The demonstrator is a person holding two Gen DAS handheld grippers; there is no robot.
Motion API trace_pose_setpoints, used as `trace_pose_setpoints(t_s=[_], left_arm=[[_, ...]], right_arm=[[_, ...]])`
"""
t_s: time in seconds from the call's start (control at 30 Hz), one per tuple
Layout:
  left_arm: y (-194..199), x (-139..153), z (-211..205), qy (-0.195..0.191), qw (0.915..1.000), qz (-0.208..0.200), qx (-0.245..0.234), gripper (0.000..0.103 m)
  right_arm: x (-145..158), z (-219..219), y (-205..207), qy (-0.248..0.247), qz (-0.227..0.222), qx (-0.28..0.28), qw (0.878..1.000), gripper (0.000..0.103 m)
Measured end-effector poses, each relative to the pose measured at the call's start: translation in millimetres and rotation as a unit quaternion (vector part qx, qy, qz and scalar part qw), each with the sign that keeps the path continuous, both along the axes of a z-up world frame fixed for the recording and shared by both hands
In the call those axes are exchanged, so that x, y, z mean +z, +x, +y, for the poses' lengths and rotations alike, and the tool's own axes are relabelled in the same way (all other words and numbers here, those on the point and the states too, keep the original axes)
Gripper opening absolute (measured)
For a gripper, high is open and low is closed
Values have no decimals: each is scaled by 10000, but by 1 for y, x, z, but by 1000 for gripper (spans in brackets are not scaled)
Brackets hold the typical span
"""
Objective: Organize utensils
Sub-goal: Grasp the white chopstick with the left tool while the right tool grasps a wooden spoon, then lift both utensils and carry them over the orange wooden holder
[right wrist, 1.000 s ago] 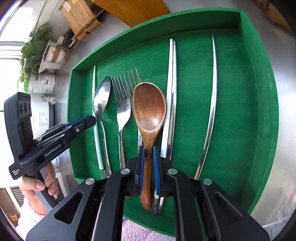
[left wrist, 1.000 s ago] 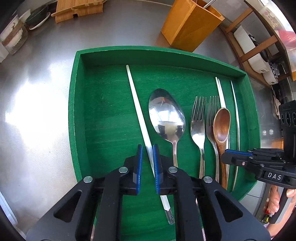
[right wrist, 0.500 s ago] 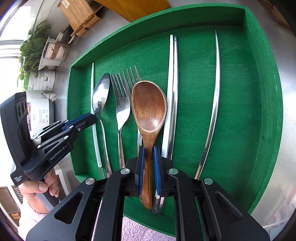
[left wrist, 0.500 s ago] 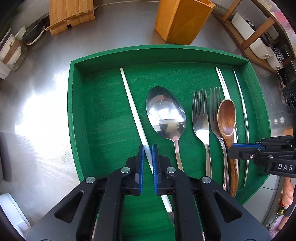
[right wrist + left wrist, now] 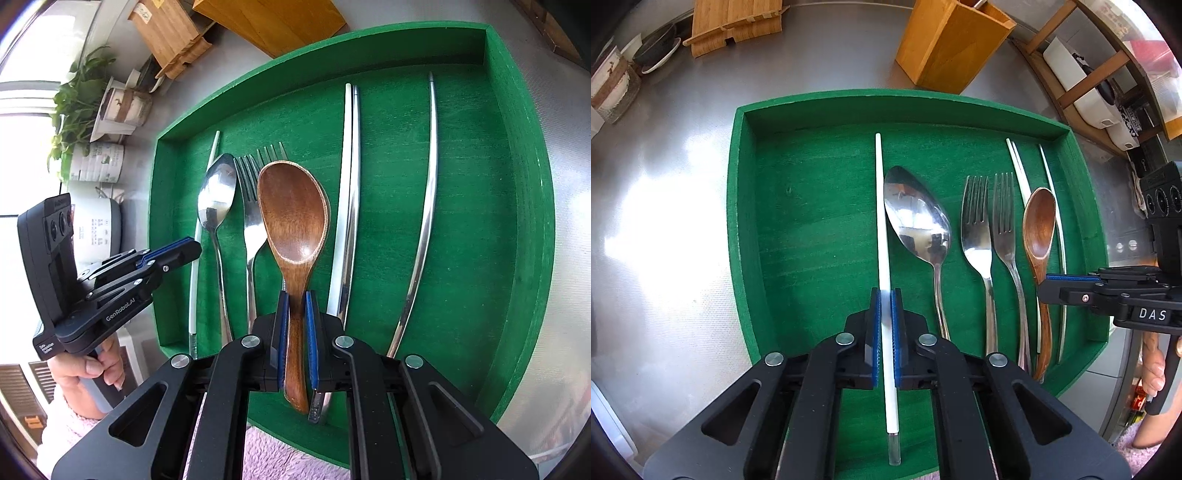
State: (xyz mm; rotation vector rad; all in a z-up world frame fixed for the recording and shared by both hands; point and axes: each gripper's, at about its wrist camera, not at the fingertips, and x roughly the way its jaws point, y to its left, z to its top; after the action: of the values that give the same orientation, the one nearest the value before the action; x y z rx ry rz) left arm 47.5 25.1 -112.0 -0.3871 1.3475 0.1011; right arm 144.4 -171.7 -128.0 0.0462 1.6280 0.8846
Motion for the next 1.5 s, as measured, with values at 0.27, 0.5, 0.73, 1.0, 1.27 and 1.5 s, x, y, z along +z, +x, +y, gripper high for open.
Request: trace_pose_setpoints(t_s=[0.27,0.5,0.73,1.0,1.27,1.5], left_arm=[[-17,50,21,-581,9930,-1015,191,4],[-21,81,23,-556,9685,-2422,162,4],[-12,108,19,-304,9273,-3722,254,4],[22,124,26,173,8911,-4529,231,4],[86,136,32,329,8658,-4986,242,4],[128,134,36,445,8538,-5172,401,4]], right_arm=[[27,-16,4,466,-482,-140,9977,9],[73,-18,-1,838,-2153,-286,9725,9],[103,-13,-5,1216,-3410,-563,9305,9],[132,7,19,1778,-4344,-1137,8756,9],[151,39,75,2135,-4489,-1610,8527,9],[146,55,105,2171,-4449,-1708,8519,9]])
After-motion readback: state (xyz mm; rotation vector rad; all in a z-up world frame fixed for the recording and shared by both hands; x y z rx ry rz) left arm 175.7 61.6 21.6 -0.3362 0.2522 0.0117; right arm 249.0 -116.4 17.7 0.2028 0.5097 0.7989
